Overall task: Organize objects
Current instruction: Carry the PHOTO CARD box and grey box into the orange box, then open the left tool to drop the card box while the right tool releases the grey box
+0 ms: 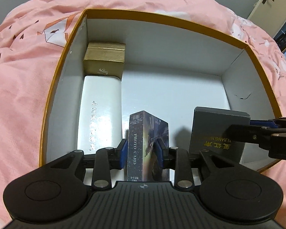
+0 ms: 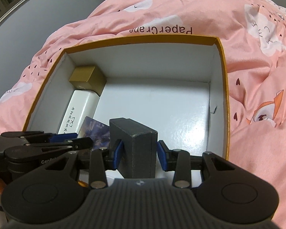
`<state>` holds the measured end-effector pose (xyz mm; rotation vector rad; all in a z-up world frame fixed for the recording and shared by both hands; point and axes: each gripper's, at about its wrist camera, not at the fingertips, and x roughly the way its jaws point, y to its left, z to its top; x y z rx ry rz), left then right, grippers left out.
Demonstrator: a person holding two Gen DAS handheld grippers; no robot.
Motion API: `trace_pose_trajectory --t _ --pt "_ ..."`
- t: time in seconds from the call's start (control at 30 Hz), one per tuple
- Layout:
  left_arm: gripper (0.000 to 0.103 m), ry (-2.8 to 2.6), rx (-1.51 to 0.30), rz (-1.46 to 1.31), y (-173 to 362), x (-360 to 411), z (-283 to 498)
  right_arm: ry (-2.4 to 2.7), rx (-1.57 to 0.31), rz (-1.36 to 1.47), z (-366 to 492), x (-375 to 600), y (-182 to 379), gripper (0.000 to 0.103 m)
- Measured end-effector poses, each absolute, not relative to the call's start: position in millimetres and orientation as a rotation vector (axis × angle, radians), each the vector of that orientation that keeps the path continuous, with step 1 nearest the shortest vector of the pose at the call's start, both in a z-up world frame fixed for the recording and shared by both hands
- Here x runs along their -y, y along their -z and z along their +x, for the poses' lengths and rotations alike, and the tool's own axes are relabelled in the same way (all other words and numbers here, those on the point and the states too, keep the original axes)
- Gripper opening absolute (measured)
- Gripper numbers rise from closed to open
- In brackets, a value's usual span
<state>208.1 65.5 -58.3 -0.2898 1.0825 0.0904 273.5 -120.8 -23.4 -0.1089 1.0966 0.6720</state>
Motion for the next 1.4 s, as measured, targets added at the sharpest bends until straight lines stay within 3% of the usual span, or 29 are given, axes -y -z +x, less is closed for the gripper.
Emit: trace_pose_trajectory --t 0.37,0.83,1.27,1.4 --pt "0.032 -0.086 -1.05 -0.155 52 -60 207 -0.682 -1.144 -0.149 276 113 23 0.041" --pt "0.032 -0.002 -0.885 -0.332 15 -85 195 -0.731 -1.374 -0.087 313 98 42 0.041" --pt "0.028 0.056 -0.964 -0.309 33 -78 216 -0.727 -1.531 0.067 333 103 71 0.042" --pt "0.028 0.063 -0.988 -0.275 33 -74 224 -0.723 -1.556 -0.046 329 90 81 0.052"
